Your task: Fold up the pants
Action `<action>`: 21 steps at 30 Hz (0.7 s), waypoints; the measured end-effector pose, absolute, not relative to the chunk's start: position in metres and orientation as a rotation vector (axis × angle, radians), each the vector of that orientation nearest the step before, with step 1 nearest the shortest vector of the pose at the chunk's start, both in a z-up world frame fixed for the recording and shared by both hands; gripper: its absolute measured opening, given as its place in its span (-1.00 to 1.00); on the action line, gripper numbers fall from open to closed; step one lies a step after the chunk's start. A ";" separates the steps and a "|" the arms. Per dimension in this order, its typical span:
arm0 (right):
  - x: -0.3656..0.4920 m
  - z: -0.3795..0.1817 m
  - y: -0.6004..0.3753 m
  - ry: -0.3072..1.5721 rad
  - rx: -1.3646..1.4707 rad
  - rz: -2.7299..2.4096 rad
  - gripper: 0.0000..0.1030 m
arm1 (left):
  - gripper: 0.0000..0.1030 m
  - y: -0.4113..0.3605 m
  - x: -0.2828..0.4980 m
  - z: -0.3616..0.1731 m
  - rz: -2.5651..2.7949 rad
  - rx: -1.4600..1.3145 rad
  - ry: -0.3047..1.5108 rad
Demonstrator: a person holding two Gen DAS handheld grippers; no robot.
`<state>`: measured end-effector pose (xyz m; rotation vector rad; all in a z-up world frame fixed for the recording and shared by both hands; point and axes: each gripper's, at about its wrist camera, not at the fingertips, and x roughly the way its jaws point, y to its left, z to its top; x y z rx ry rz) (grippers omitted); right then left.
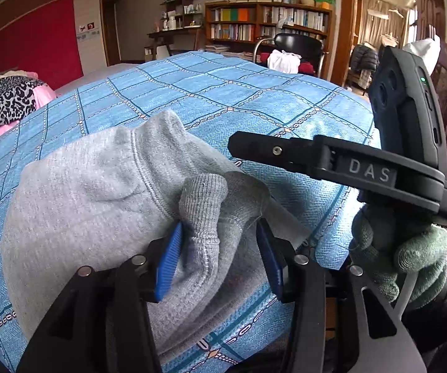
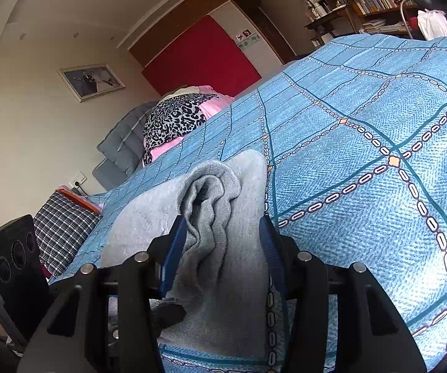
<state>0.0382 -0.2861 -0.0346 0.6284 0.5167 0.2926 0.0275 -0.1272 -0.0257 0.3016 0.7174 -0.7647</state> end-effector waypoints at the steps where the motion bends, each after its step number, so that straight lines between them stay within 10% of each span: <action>1: 0.040 -0.035 -0.286 0.523 0.638 0.301 -0.03 | -0.01 -0.126 0.027 -0.026 -0.776 0.294 0.719; 21: 0.051 -0.030 -0.252 0.624 0.714 0.397 0.39 | 0.03 -0.035 0.026 -0.002 -0.820 0.034 0.687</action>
